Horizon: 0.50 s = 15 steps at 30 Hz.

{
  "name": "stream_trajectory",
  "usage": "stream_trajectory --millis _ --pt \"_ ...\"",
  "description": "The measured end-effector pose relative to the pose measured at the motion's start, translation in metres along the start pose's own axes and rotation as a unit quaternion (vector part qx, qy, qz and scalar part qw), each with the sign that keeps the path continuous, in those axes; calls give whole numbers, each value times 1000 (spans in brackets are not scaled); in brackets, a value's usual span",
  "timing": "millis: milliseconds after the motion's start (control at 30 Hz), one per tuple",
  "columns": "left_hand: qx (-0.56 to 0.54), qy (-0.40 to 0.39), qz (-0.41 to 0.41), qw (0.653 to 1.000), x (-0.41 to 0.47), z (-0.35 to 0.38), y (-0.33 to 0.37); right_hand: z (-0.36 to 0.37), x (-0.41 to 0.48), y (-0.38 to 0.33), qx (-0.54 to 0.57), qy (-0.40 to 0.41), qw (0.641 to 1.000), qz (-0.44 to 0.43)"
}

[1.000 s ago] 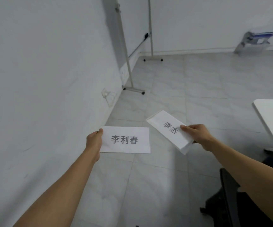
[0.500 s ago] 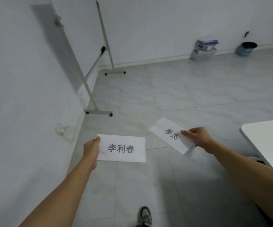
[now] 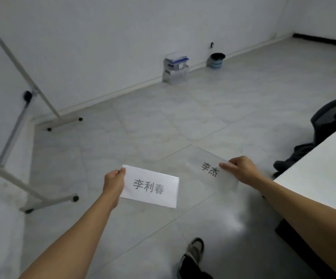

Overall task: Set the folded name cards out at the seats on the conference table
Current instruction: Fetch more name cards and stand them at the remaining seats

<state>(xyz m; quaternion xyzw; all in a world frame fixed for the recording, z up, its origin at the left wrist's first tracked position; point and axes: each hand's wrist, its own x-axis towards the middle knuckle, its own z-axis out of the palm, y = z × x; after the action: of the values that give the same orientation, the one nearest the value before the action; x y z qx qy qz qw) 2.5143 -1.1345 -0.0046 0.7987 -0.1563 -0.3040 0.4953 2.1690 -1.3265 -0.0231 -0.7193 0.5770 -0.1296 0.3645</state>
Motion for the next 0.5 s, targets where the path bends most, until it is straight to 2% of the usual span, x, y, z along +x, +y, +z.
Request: stream_trajectory --millis 300,500 --pt "30 -30 44 998 201 144 157 -75 225 -22 3 53 997 61" --pt "29 -74 43 996 319 254 221 -125 350 -20 -18 65 994 89"
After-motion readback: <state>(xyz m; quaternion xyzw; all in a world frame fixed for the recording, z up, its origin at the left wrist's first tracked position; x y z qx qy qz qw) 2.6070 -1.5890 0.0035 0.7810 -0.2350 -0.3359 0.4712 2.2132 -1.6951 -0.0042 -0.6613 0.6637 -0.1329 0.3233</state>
